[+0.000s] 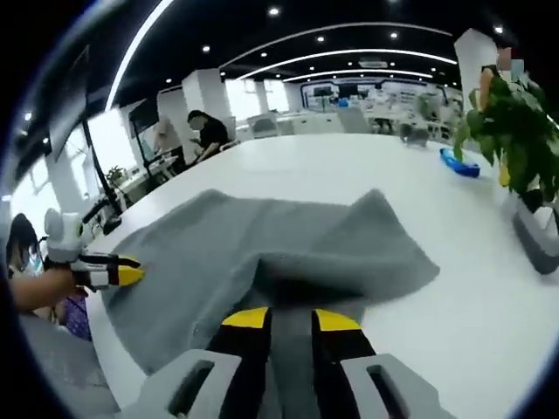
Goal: Open the folded towel by lifting each exposed corner and separating the folded layers until the towel lies flat within the target outline without major curled edges
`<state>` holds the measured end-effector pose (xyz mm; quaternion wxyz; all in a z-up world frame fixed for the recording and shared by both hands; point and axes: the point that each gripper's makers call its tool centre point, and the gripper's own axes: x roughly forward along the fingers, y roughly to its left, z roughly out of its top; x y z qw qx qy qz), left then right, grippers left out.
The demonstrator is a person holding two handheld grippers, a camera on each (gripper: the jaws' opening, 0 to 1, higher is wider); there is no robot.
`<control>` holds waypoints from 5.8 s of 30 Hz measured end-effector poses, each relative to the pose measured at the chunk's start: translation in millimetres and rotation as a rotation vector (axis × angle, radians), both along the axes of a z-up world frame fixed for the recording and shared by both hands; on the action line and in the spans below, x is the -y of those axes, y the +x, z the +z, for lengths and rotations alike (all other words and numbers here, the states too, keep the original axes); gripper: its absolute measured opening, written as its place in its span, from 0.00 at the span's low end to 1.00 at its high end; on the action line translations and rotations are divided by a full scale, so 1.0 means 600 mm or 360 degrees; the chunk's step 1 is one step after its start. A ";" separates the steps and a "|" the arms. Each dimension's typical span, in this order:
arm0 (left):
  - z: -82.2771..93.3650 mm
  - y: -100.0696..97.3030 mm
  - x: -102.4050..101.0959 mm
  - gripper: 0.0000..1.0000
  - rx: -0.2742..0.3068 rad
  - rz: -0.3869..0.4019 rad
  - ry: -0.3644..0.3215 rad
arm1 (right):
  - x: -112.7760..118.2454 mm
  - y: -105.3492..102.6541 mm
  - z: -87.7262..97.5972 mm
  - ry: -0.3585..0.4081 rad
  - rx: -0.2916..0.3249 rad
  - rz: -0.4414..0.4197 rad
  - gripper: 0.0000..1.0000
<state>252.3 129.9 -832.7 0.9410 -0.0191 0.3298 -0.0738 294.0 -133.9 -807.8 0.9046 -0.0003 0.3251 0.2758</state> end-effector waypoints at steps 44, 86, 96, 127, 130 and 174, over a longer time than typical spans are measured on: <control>-0.002 0.002 0.001 0.23 0.0034 -0.0024 0.0055 | 0.263 -0.017 -0.012 -0.0465 -0.0039 -0.0381 0.00; 0.030 0.102 -0.186 0.05 0.0033 0.0183 0.0080 | 0.364 0.002 0.039 -0.0389 0.0145 -0.0690 0.08; 0.090 0.068 -0.044 0.03 0.0234 -0.0177 0.0244 | 0.328 0.012 0.049 -0.0353 0.0194 -0.0626 0.07; 0.086 0.039 0.009 0.18 0.0102 -0.0175 -0.0018 | 0.275 0.006 0.031 -0.0324 0.0167 -0.0493 0.06; 0.066 0.039 -0.003 0.21 0.0016 -0.0114 -0.0050 | 0.276 0.007 0.034 -0.0322 0.0175 -0.0494 0.06; 0.082 0.153 -0.319 0.04 0.0057 0.0166 0.0247 | 0.223 0.015 0.024 -0.0482 0.0163 -0.0297 0.05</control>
